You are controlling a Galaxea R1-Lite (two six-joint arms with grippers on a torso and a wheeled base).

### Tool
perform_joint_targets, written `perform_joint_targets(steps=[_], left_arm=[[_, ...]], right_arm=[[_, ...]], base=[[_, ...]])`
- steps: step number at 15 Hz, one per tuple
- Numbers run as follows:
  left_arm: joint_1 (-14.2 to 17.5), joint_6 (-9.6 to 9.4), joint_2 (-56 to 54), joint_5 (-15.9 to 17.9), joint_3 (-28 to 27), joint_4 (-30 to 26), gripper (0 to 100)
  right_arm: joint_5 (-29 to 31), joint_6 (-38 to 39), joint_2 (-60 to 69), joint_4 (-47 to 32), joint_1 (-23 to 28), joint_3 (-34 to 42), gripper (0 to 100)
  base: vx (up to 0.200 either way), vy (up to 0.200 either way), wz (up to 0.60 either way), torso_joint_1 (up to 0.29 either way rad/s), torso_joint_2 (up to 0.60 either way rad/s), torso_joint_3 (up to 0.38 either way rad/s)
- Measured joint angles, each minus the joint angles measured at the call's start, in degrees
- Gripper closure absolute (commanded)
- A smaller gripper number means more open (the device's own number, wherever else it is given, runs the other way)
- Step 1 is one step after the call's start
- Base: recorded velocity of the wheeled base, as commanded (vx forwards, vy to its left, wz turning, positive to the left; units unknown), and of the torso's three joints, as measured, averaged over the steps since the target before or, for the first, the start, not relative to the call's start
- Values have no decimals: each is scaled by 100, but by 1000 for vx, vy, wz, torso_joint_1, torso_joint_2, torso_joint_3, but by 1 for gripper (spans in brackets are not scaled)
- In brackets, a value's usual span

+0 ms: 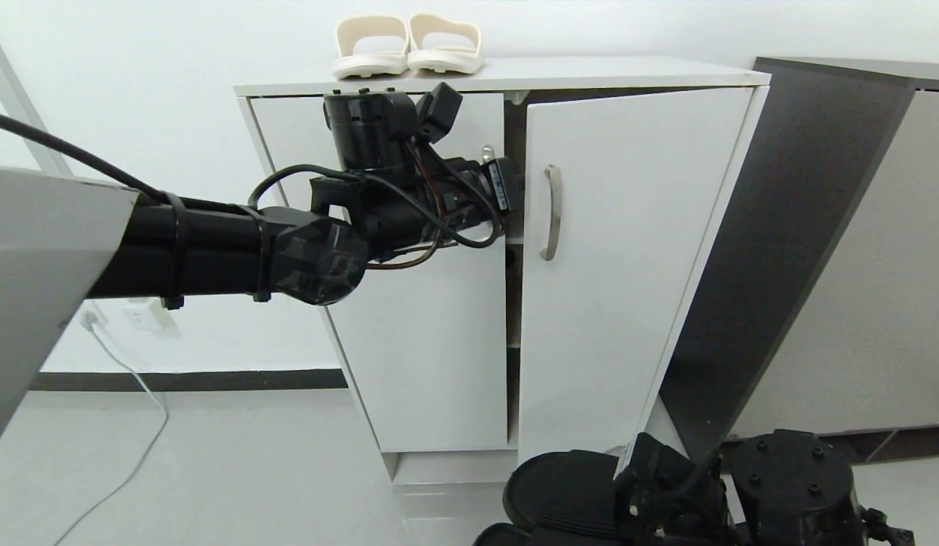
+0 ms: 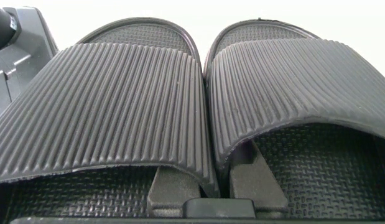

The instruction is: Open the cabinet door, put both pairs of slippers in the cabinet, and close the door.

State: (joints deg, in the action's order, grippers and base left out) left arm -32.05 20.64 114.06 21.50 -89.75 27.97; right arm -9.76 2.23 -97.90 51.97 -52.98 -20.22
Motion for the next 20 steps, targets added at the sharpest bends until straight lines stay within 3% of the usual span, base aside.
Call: perform_joint_targets(steps=[4,6,7,10,12,15,17,20], left_arm=[[-706,-20,-438,13,579,11,100],[-883,-39,-571,-90,692,77,100],[-868,-39,-639,-284,794,176,100],[-614,-69,-1141,-1225,1451,391,100],[-400,-241,-1847,-1732,2216,354,100],[184,-738,-3237,-2402,3300,-224,100],[811,-937,-4682,-2909,3980,-1037,100],[1886,-1120,-6802,-3544,4996,-2403,100]], right_arm=[[-6,23,-11,-2,-154,33,100],[22,66,-17,15,-160,-2,100],[117,94,-30,50,-85,-77,100],[1335,433,-144,39,307,-588,100],[1896,614,-311,28,572,-1018,100],[2599,731,-706,12,786,-1524,100],[3105,846,-1025,17,885,-1925,100],[3283,858,-1276,15,916,-2122,100]], base=[[-200,0,0,1,2,4],[-100,0,0,1,-1,1],[0,0,0,0,0,0],[0,0,0,0,0,0],[0,0,0,0,0,0],[0,0,0,0,0,0],[0,0,0,0,0,0],[0,0,0,0,0,0]])
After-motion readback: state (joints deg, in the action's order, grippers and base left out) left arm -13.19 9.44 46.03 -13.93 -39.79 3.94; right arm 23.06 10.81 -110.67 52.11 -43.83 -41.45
